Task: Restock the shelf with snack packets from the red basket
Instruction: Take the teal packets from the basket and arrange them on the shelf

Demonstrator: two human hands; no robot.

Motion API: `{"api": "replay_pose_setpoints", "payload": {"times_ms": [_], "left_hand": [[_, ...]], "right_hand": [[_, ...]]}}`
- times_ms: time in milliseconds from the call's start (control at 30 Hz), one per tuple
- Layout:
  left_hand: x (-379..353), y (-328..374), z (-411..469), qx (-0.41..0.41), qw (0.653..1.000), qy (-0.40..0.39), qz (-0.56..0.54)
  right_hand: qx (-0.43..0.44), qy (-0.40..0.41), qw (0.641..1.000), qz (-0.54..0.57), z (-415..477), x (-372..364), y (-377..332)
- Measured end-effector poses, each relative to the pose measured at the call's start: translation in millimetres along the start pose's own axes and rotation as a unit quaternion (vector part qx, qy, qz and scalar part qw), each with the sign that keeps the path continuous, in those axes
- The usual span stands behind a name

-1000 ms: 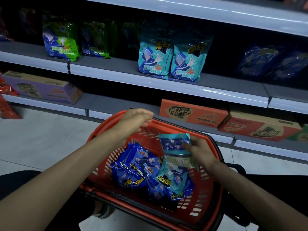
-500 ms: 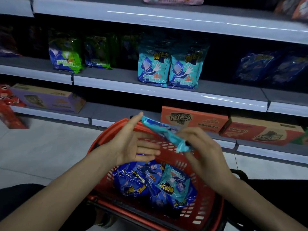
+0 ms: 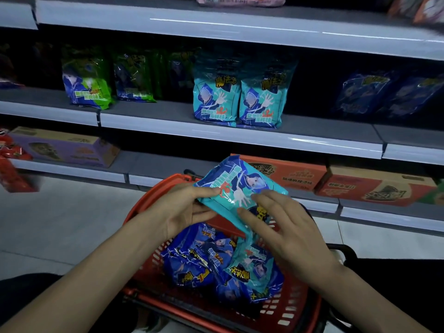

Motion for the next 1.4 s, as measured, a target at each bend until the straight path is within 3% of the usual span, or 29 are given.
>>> {"api": "replay_pose_setpoints", "payload": {"times_ms": [100,200,267,333,433,533,733,800,900,1033,1200,1400], "left_hand": [[1,6,1,-0.047,0.998,0.017,-0.043],[1,6,2,-0.082,0.989,0.028,-0.119],[-3,2,3,-0.094,0.982,0.026,-0.162],[-12,-4,2,-0.095,0.976,0.017,-0.197],[-29,-13,3,-0.085,0.965,-0.010,-0.249],[-48,-23,1,-0.070,0.968,-0.041,-0.236],[-65,-30,3,-0.082,0.987,-0.072,-0.121],[-59,-25,5,-0.095,0.988,-0.065,-0.102],[-37,-10,5,-0.136,0.990,0.010,-0.043],[-22,18,-7,-0.227,0.967,0.086,0.081],[-33,31,-11,-0.277,0.942,0.065,0.178],[-41,16,-1,-0.259,0.938,0.072,0.219]], "right_hand": [[-0.136,0.023,0.987,0.085,-1,9,19],[-0.278,0.079,0.923,0.255,-7,17,36],[-0.366,0.102,0.833,0.402,-14,12,44],[-0.436,0.111,0.721,0.527,-17,2,49],[-0.490,0.101,0.579,0.643,-14,-12,50],[-0.482,0.109,0.505,0.707,-2,-11,47],[-0.456,0.112,0.457,0.756,0,-1,59],[-0.444,0.111,0.468,0.756,0,3,69],[-0.430,0.118,0.485,0.752,-1,7,85],[-0.413,0.124,0.497,0.753,-2,12,94],[-0.415,0.102,0.523,0.737,-3,5,91],[-0.417,0.080,0.531,0.733,-1,-3,82]]}}
Point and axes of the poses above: each hand's wrist, its own z-axis towards the middle knuckle, its own x-axis out of the back of the hand, y = z × x, the point moved 7 cm from there along z, towards the middle knuckle, and after that the axes turned 8 degrees about -y, right-handed, at the moved point
